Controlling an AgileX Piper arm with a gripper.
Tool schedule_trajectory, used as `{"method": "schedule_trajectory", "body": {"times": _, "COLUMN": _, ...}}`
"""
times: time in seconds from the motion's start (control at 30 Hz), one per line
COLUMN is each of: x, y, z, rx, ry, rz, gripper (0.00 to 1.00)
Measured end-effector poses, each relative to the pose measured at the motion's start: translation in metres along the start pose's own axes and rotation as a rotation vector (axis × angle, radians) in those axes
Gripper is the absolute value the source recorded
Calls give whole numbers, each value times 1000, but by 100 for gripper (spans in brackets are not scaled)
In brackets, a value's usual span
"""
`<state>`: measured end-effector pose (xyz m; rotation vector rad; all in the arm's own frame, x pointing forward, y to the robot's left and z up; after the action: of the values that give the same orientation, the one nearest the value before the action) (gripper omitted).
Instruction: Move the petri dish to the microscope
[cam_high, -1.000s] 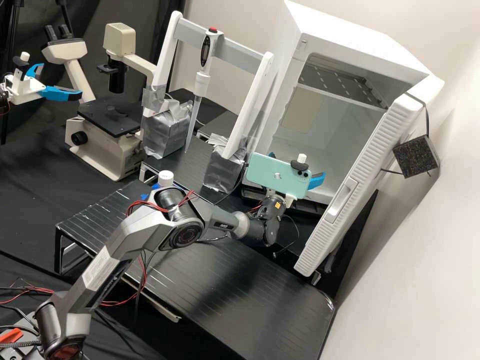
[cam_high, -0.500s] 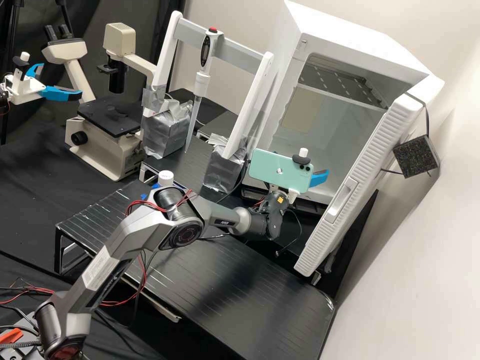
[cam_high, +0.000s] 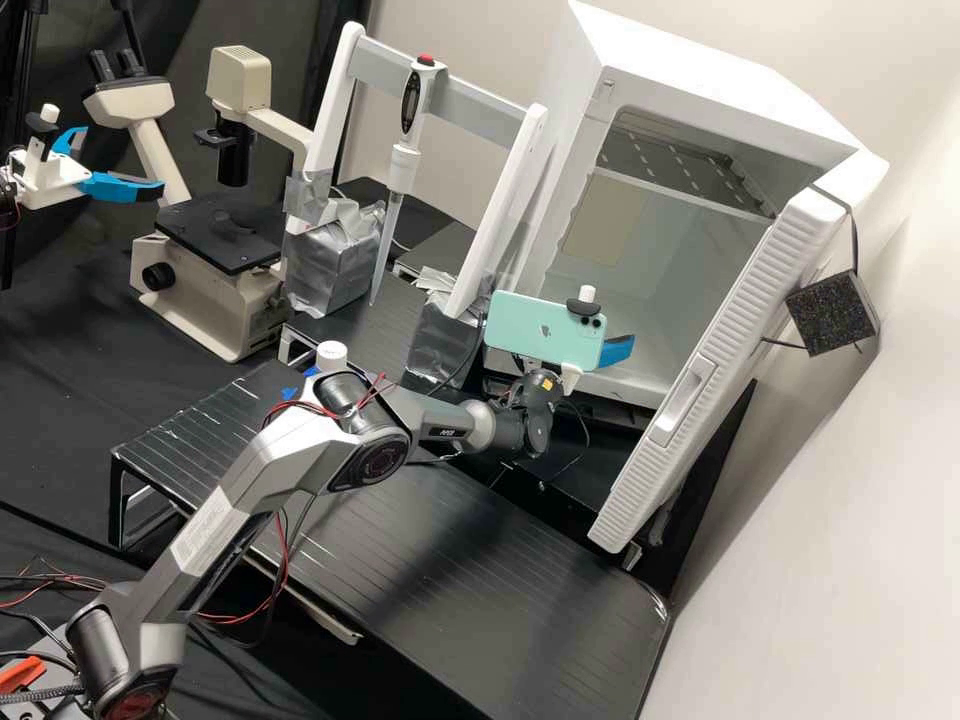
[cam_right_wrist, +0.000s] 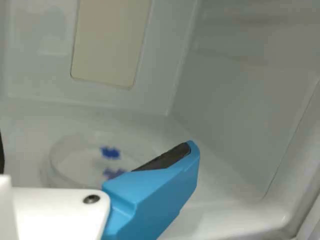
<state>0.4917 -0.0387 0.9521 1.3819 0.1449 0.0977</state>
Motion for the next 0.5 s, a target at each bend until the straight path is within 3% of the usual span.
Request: {"method": "schedule_trajectory", "body": {"times": 0.5, "x": 5, "y": 1, "z": 3, "rx": -2, "ry": 3, "rz": 9, "gripper": 100}}
